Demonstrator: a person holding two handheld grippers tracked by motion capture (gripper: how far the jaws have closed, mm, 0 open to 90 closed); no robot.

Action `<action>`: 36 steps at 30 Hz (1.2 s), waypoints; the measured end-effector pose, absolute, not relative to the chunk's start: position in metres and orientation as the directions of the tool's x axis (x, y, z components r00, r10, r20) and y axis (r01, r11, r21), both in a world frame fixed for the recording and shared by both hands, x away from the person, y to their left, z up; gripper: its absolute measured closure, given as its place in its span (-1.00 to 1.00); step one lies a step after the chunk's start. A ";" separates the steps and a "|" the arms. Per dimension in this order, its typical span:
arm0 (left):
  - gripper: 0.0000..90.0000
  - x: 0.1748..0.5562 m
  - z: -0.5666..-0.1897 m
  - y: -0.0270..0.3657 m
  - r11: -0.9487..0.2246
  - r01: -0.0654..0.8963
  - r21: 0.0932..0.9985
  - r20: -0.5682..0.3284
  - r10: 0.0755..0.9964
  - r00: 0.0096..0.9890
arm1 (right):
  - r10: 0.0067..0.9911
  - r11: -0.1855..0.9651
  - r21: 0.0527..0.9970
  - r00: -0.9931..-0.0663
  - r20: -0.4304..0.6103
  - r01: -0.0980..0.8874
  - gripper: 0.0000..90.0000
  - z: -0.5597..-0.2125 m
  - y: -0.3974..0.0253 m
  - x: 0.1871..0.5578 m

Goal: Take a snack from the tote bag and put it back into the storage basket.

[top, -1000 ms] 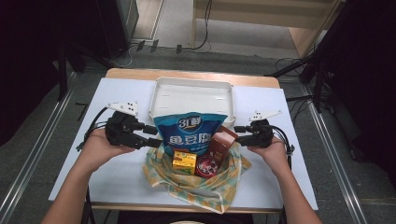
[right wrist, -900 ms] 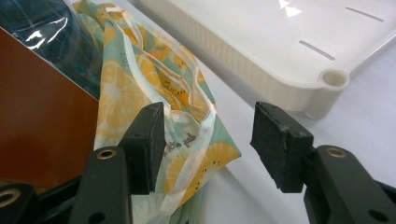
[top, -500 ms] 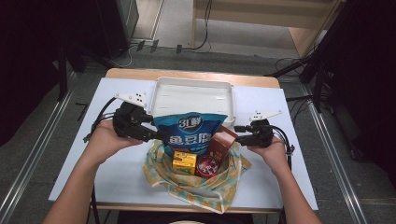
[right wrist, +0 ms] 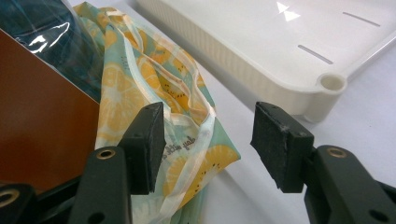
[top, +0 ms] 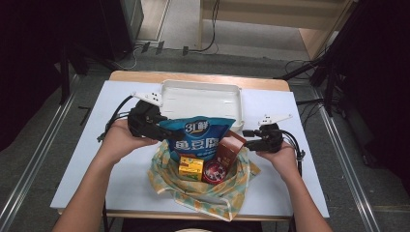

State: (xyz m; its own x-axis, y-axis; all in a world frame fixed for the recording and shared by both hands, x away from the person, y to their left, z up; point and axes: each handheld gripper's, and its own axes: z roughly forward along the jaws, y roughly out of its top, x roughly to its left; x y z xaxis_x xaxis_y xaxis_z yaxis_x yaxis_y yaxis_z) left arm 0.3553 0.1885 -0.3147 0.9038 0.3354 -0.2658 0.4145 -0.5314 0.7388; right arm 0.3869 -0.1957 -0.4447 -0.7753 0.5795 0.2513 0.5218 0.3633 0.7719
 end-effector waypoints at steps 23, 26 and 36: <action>0.98 0.350 -0.318 0.183 -0.512 0.420 0.749 -0.249 0.370 0.895 | 0.574 0.378 0.765 -0.781 0.248 0.521 0.01 -0.445 -0.197 0.385; 1.00 0.348 -0.315 0.180 -0.490 0.439 0.753 -0.252 0.401 0.881 | 0.575 0.379 0.765 -0.781 0.246 0.520 0.01 -0.445 -0.197 0.385; 1.00 0.347 -0.300 0.179 -0.425 0.448 0.787 -0.295 0.378 0.878 | 0.578 0.389 0.759 -0.780 0.240 0.522 0.02 -0.445 -0.197 0.385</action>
